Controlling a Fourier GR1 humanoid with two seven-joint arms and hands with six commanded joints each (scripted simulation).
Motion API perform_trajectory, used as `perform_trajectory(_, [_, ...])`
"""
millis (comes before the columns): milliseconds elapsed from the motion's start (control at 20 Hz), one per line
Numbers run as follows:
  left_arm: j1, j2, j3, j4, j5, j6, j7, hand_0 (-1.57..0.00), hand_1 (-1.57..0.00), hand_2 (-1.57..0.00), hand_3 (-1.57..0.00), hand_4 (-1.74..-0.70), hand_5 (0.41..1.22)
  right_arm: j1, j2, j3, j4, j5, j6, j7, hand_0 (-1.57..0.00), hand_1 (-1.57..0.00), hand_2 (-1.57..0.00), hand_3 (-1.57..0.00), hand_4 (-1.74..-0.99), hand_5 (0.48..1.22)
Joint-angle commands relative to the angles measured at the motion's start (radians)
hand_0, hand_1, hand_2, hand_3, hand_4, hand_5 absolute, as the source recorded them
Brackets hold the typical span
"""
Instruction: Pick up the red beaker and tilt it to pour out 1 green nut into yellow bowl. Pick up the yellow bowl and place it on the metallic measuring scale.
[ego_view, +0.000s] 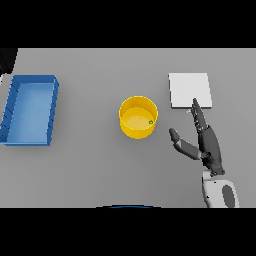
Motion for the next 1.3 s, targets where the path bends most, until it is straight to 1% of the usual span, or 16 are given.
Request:
perform_trajectory(0, [0.021, 0.022, 0.052, 0.018, 0.053, 0.015, 0.006, -1.57, -1.57, -1.57, -1.53, -1.74, 1.221, 0.002, -0.007, 0.001, 0.000, 0.011, -0.003, -0.009, 0.00, 0.00, 0.00, 0.00, -1.121, 0.588])
perform_trajectory(150, [0.118, 0.081, 0.183, 0.048, 0.199, 0.083, 0.053, -1.57, -1.57, -1.57, -1.55, -1.74, 1.221, -0.005, -0.015, 0.003, 0.021, 0.025, -0.006, -0.004, 0.00, 0.00, 0.00, 0.00, -1.127, 0.606])
perform_trajectory(250, [0.206, 0.089, 0.224, 0.061, 0.258, 0.155, 0.147, -1.57, -1.57, -1.57, -1.56, -1.74, 1.221, -0.014, -0.031, -0.002, 0.016, 0.017, 0.006, -0.019, 0.00, 0.00, 0.00, 0.00, -1.132, 0.621])
perform_trajectory(350, [0.302, 0.098, 0.270, 0.027, 0.327, 0.240, 0.179, -1.57, -1.57, -1.57, -1.56, -1.74, 1.221, -0.006, -0.032, 0.001, 0.018, 0.018, 0.011, -0.022, 0.00, 0.00, 0.00, 0.00, -1.142, 0.628])
perform_trajectory(400, [0.341, 0.097, 0.293, 0.011, 0.362, 0.271, 0.211, -1.57, -1.57, -1.57, -1.56, -1.74, 1.221, -0.010, -0.031, 0.004, 0.021, 0.020, 0.011, -0.014, 0.00, 0.00, 0.00, 0.00, -1.134, 0.632])
perform_trajectory(450, [0.372, 0.097, 0.318, -0.007, 0.396, 0.297, 0.251, -1.57, -1.57, -1.57, -1.57, -1.74, 1.221, -0.009, -0.036, 0.000, 0.014, 0.015, 0.015, -0.012, 0.00, 0.00, 0.00, 0.00, -1.133, 0.640])
perform_trajectory(500, [0.406, 0.104, 0.342, -0.025, 0.428, 0.315, 0.284, -1.57, -1.57, -1.57, -1.57, -1.74, 1.221, -0.002, -0.033, 0.007, 0.011, 0.020, 0.014, -0.025, 0.00, 0.00, 0.00, 0.00, -1.138, 0.648])
perform_trajectory(550, [0.453, 0.103, 0.360, -0.051, 0.458, 0.325, 0.306, -1.57, -1.57, -1.57, -1.57, -1.74, 1.221, -0.001, -0.030, 0.009, 0.010, 0.015, 0.018, -0.027, 0.00, 0.00, 0.00, 0.00, -1.133, 0.655])
perform_trajectory(650, [0.566, 0.095, 0.384, -0.142, 0.516, 0.361, 0.324, -1.57, -1.57, -1.57, -1.57, -1.74, 1.221, -0.011, -0.033, 0.004, 0.010, 0.007, 0.021, -0.005, 0.00, 0.00, 0.00, 0.00, -1.127, 0.664])
perform_trajectory(750, [0.698, 0.093, 0.389, -0.267, 0.561, 0.382, 0.350, -1.57, -1.57, -1.57, -1.57, -1.74, 1.221, -0.001, -0.031, 0.011, 0.020, 0.019, 0.018, -0.024, 0.00, 0.00, 0.00, 0.00, -1.141, 0.673])
perform_trajectory(800, [0.767, 0.087, 0.389, -0.348, 0.585, 0.392, 0.377, -1.57, -1.57, -1.57, -1.57, -1.74, 1.221, 0.002, -0.037, 0.007, 0.020, 0.017, 0.021, -0.036, 0.00, 0.00, 0.00, 0.00, -1.151, 0.676])
perform_trajectory(900, [0.887, 0.081, 0.393, -0.478, 0.621, 0.419, 0.408, -1.57, -1.57, -1.57, -1.57, -1.74, 1.221, 0.005, -0.039, 0.009, 0.018, 0.021, 0.019, -0.041, 0.00, 0.00, 0.00, 0.00, -1.166, 0.676])
perform_trajectory(1000, [0.976, 0.074, 0.389, -0.602, 0.646, 0.439, 0.454, -1.57, -1.57, -1.57, -1.57, -1.74, 1.151, 0.007, -0.037, 0.008, 0.025, 0.016, 0.023, -0.037, 0.00, 0.00, 0.00, 0.00, -1.174, 0.676])
perform_trajectory(1050, [1.016, 0.071, 0.388, -0.654, 0.657, 0.450, 0.486, -1.57, -1.57, -1.57, -1.57, -1.74, 1.098, 0.011, -0.044, 0.005, 0.019, 0.013, 0.027, -0.047, 0.00, 0.00, 0.00, 0.00, -1.171, 0.677])
perform_trajectory(1200, [1.096, 0.063, 0.379, -0.758, 0.668, 0.479, 0.557, -1.57, -1.57, -1.57, -1.57, -1.74, 0.925, 0.005, -0.038, 0.007, 0.018, 0.016, 0.021, -0.033, 0.00, 0.00, 0.00, 0.00, -1.157, 0.671])
perform_trajectory(1250, [1.104, 0.067, 0.380, -0.779, 0.673, 0.473, 0.583, -1.57, -1.57, -1.57, -1.57, -1.66, 0.868, -0.006, -0.037, 0.005, 0.030, 0.012, 0.024, -0.021, 0.00, 0.00, 0.00, 0.00, -1.155, 0.669])
